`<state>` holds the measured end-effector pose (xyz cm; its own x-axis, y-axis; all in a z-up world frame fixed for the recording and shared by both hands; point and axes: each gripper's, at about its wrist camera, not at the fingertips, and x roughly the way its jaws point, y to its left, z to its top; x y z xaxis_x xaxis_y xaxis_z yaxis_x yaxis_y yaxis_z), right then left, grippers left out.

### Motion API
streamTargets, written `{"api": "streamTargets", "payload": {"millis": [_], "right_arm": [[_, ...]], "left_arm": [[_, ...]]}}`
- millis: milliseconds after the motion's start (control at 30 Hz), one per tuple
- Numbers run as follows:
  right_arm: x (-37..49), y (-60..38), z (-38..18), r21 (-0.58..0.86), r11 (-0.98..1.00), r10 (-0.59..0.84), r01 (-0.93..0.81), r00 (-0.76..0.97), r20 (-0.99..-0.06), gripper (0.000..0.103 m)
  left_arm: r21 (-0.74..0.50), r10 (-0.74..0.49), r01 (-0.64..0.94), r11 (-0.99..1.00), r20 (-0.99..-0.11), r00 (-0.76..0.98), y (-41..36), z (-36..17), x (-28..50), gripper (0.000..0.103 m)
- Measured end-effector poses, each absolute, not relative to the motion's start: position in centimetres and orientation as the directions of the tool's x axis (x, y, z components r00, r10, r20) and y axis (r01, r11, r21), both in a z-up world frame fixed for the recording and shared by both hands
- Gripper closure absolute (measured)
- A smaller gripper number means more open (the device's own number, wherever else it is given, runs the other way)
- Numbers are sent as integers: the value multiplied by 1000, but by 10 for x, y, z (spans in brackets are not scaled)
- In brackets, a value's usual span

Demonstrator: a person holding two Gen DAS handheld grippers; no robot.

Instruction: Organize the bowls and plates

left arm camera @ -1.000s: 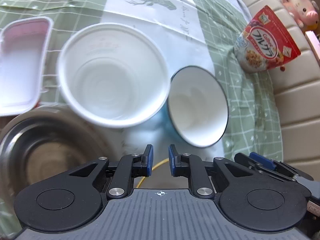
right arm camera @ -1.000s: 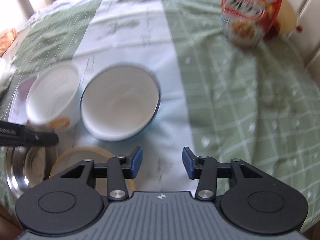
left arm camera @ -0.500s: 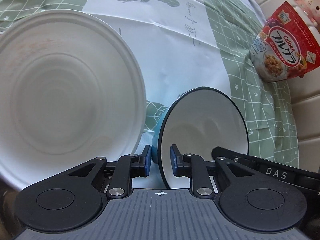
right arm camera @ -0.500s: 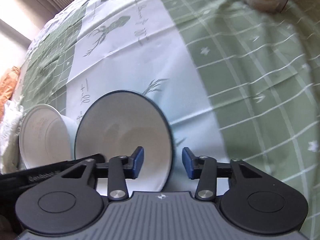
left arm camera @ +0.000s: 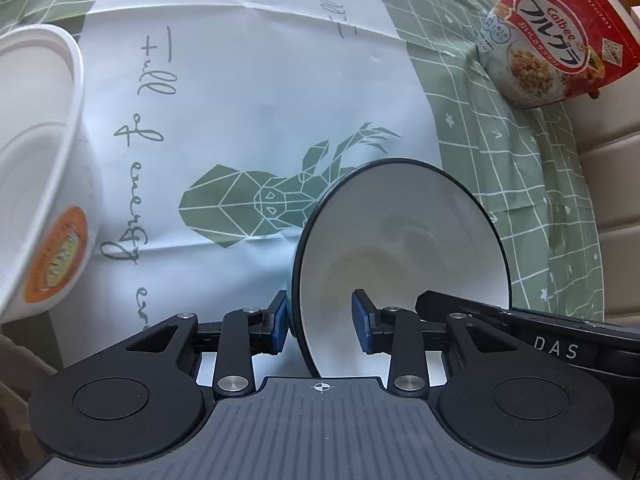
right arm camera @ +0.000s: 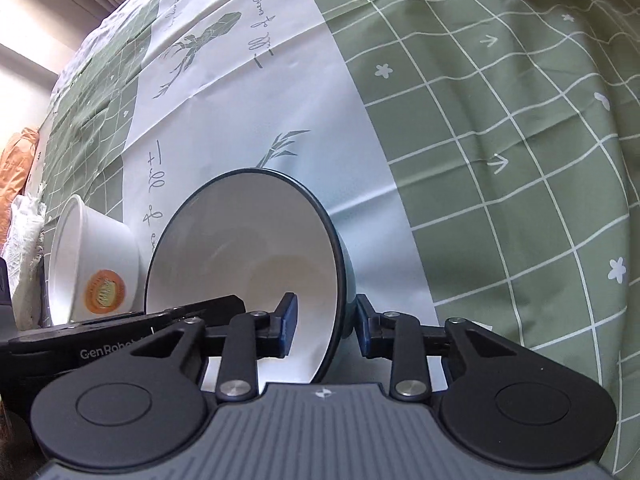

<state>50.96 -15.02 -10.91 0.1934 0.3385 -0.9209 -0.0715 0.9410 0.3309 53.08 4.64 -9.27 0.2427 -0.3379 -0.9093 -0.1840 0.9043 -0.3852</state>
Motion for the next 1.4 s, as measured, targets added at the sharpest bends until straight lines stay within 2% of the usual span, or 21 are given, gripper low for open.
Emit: {"api": "streamTargets", "payload": {"millis": [233, 567, 800, 1100, 1400], "right_arm": [[519, -152, -134, 382, 924, 377, 2, 146, -914, 72], [510, -140, -103, 380, 924, 370, 34, 161, -915, 71], [495, -119, -59, 341, 935, 353, -93, 269, -896, 71], [457, -102, -31, 297, 934, 345, -196, 288, -893, 70], [392, -102, -35, 300, 928, 342, -219, 193, -919, 70]], "left_arm": [[-356, -323, -135, 925, -920, 221, 35, -103, 548, 63], [-346, -306, -143, 927, -921, 242, 42, -75, 544, 63], [-350, -299, -109, 930, -897, 325, 54, -37, 529, 63], [-362, -308, -113, 925, -891, 334, 64, -14, 490, 63], [-374, -328, -133, 918, -904, 276, 68, -4, 426, 63]]}}
